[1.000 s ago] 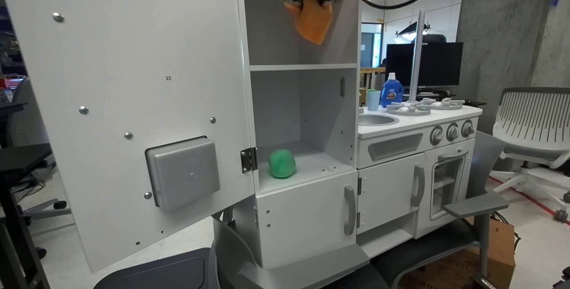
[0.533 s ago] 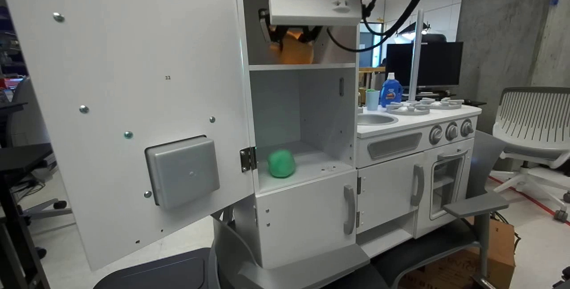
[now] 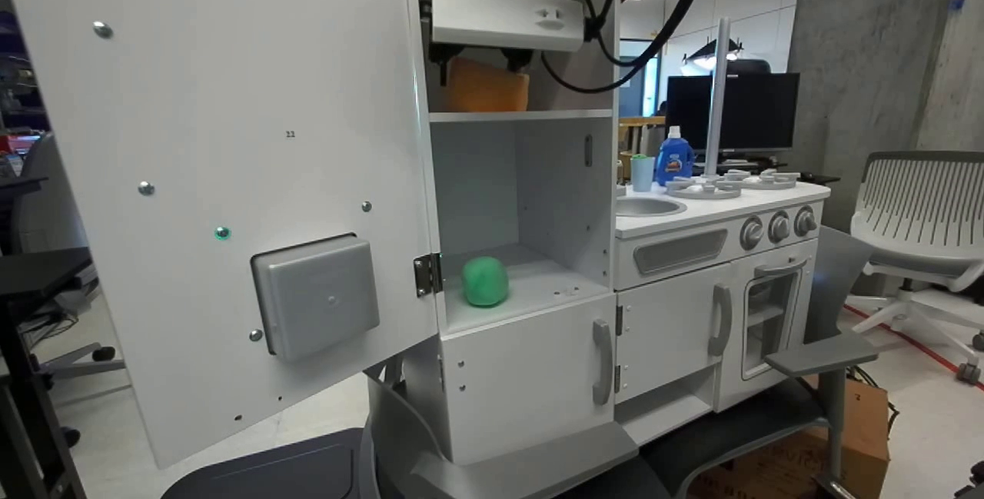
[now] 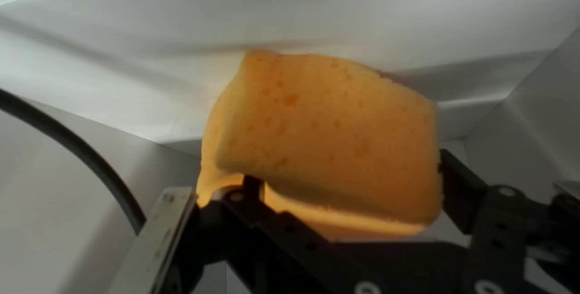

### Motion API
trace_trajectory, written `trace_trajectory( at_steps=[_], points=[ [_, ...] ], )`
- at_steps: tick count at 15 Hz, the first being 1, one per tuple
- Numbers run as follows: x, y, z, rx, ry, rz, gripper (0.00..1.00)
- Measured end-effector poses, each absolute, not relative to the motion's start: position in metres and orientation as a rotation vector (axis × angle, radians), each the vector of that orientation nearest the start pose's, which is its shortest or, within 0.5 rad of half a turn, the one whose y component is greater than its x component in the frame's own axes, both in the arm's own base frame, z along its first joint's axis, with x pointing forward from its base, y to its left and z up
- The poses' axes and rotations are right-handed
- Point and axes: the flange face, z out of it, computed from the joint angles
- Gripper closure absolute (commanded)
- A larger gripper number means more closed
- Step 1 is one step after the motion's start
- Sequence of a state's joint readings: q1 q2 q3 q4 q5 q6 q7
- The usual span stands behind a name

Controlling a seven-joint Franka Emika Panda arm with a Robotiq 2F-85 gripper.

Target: Open the door of the top cabinet then put the green plushie in the bottom compartment and the orange sponge in the top compartment of the open cabinet

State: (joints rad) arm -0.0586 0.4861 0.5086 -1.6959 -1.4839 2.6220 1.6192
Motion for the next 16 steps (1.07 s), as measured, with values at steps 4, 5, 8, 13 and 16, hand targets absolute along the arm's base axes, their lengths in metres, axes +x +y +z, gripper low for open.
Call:
trace_trajectory(
  at_steps=[4,5,8,13,16],
  points=[
    [0.631,0.282,0.388,-2.793,0.175,-1.415,0.0],
    [0.628,0.282,0.39,-2.783,0.173,-1.416,0.0],
    [0.617,0.284,0.4,-2.749,0.167,-1.441,0.0],
    [0.589,0.273,0.413,-2.703,0.174,-1.492,0.0],
    [0.564,0.271,0.421,-2.689,0.133,-1.487,0.0]
  ],
)
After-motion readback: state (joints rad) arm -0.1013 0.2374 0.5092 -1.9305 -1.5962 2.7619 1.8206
